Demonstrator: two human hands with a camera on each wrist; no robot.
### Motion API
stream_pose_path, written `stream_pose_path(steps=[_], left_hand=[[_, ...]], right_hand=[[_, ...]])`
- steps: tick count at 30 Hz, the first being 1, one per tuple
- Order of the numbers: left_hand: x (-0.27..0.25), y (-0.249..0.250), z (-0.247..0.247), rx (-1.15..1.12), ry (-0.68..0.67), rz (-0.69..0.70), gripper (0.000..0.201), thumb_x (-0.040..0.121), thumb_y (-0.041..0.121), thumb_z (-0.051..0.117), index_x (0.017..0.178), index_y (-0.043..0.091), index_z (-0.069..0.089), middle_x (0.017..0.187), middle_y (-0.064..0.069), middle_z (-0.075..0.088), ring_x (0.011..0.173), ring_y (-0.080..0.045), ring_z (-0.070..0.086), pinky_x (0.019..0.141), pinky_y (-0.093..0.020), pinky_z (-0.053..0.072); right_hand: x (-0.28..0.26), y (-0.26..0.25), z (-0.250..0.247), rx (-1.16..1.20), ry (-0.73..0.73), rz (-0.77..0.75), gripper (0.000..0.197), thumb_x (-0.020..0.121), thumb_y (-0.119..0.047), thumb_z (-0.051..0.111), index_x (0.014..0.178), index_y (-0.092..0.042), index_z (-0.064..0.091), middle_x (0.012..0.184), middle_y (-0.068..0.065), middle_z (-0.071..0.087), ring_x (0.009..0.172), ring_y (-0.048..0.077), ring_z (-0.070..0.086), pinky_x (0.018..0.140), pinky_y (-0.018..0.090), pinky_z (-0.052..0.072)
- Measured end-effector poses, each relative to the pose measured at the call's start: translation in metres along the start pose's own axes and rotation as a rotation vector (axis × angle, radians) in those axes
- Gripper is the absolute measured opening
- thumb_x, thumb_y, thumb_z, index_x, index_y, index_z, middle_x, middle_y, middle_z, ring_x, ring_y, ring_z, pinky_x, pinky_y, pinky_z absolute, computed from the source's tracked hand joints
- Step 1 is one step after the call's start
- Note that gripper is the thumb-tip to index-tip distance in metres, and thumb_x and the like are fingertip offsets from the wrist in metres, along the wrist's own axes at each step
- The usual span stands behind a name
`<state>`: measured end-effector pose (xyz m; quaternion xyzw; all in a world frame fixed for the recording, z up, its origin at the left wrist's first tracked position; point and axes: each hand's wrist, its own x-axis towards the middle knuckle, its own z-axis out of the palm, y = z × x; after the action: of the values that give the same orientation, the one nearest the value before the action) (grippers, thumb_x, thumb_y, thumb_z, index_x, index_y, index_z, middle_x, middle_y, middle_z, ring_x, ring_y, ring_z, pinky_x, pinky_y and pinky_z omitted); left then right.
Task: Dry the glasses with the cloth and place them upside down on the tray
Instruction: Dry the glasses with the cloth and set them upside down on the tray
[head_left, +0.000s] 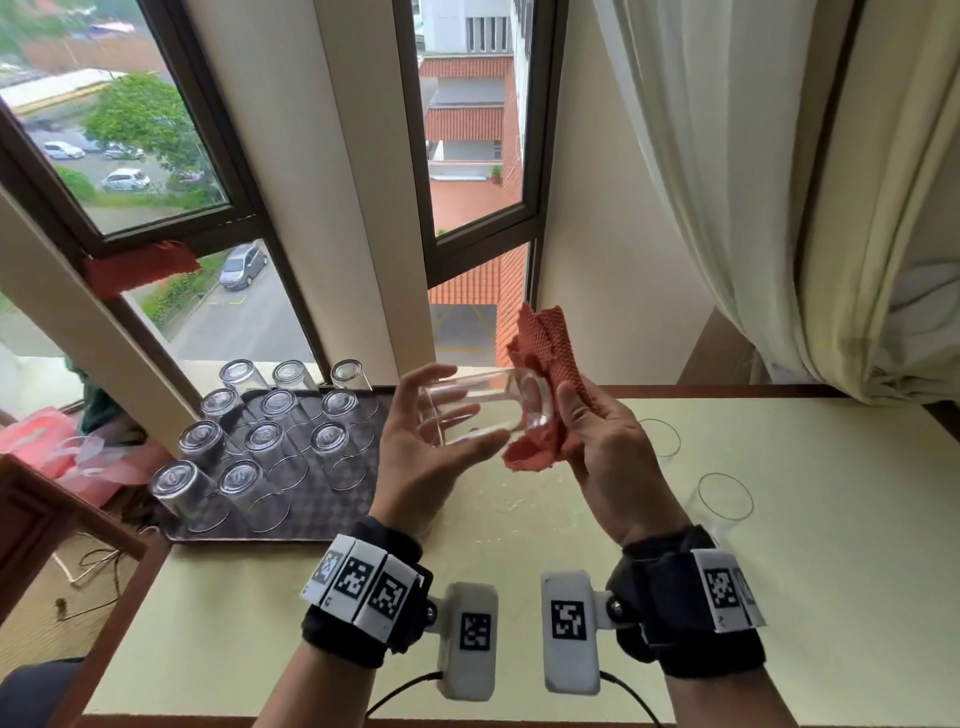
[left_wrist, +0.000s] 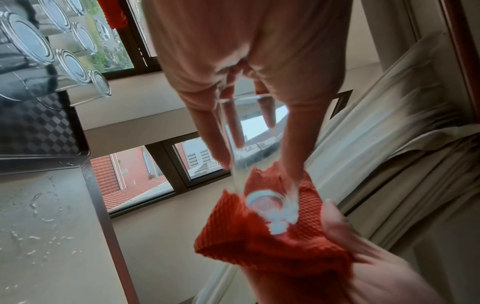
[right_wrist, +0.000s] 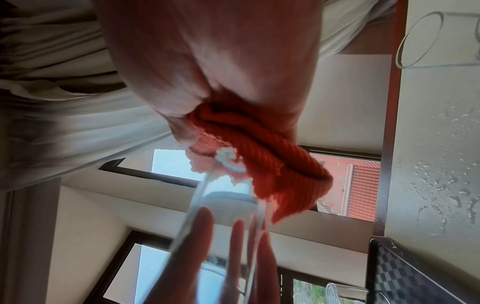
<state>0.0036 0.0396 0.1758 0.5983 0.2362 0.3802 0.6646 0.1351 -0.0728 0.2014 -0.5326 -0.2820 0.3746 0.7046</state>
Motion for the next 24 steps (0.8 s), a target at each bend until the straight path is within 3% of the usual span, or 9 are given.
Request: stream_pose_path(steps=[2,3,6,11,15,17,20,22,24], left_hand=[[0.001,0.003,-0.006,-0.028,-0.013,-0.021,0.081,0.050,0.010,0.095,0.118,0.025,0.055,0.123,-0.015,0.063,0.108,-0.026,0.068,0.076,-0.022,0.057],[-0.001,0.006,-0.007,-0.029,-0.059,-0.032,0.083,0.047,0.010,0.097,0.118,0.024,0.056,0.121,-0.014,0.064,0.108,-0.027,0.069,0.076,-0.023,0.057],[-0.006,0.008,-0.003,0.003,-0.132,-0.029,0.080,0.046,0.024,0.092,0.117,0.025,0.057,0.119,-0.010,0.066,0.105,-0.023,0.070,0.078,-0.025,0.058],[-0.005,0.007,0.001,-0.051,-0.013,-0.028,0.079,0.044,0.021,0.093,0.113,0.025,0.057,0.119,-0.013,0.066,0.105,-0.025,0.070,0.075,-0.026,0.058],[-0.008,0.014,0.002,-0.005,-0.091,0.013,0.075,0.045,0.026,0.092,0.113,0.027,0.058,0.118,-0.010,0.065,0.105,-0.023,0.070,0.077,-0.027,0.058],[-0.005,0.014,-0.001,-0.007,-0.040,0.031,0.077,0.045,0.028,0.092,0.113,0.027,0.058,0.118,-0.011,0.065,0.104,-0.024,0.070,0.078,-0.027,0.058],[-0.004,0.017,-0.006,0.031,-0.083,0.017,0.080,0.044,0.024,0.096,0.113,0.027,0.057,0.117,-0.009,0.066,0.103,-0.024,0.071,0.076,-0.027,0.058],[-0.003,0.017,-0.005,0.118,-0.145,0.022,0.080,0.043,0.020,0.099,0.112,0.026,0.058,0.115,-0.006,0.066,0.103,-0.023,0.070,0.076,-0.026,0.059],[-0.003,0.014,-0.004,0.155,-0.106,0.040,0.079,0.043,0.027,0.099,0.111,0.027,0.058,0.115,-0.006,0.067,0.102,-0.022,0.070,0.076,-0.025,0.058]], right_hand=[[-0.002,-0.001,0.003,0.007,-0.011,0.009,0.048,0.088,-0.038,0.045,0.129,-0.017,0.057,0.113,0.020,0.068,0.102,0.036,0.067,0.081,0.040,0.061],[-0.001,-0.001,0.003,-0.008,-0.004,0.007,0.047,0.088,-0.039,0.044,0.129,-0.019,0.056,0.114,0.013,0.070,0.106,0.035,0.067,0.081,0.037,0.061],[0.000,-0.003,0.006,-0.083,0.021,-0.023,0.035,0.098,-0.036,0.036,0.124,-0.026,0.056,0.112,-0.009,0.068,0.104,0.014,0.067,0.073,0.021,0.058],[-0.008,-0.007,0.014,-0.106,0.060,-0.035,0.032,0.108,-0.016,0.026,0.131,-0.013,0.048,0.104,-0.010,0.060,0.075,-0.007,0.068,0.062,0.009,0.052],[-0.004,-0.010,0.012,-0.129,0.098,-0.016,0.028,0.108,-0.014,0.034,0.113,-0.011,0.061,0.107,0.006,0.068,0.088,0.020,0.072,0.075,0.037,0.061],[-0.006,-0.008,0.014,-0.093,0.112,-0.010,0.035,0.104,-0.026,0.036,0.124,-0.006,0.056,0.110,0.011,0.067,0.080,0.011,0.074,0.065,0.022,0.058],[-0.008,-0.004,0.014,-0.085,0.127,0.020,0.044,0.102,-0.031,0.033,0.130,-0.005,0.054,0.121,0.012,0.064,0.087,0.013,0.073,0.065,0.016,0.057],[-0.005,-0.002,0.016,-0.097,0.146,0.032,0.035,0.107,-0.026,0.030,0.122,-0.009,0.057,0.123,0.016,0.063,0.091,0.021,0.071,0.067,0.018,0.058],[-0.006,0.001,0.020,-0.066,0.175,0.042,0.034,0.106,-0.029,0.032,0.120,-0.014,0.059,0.124,0.018,0.064,0.090,0.025,0.070,0.075,0.031,0.061]])
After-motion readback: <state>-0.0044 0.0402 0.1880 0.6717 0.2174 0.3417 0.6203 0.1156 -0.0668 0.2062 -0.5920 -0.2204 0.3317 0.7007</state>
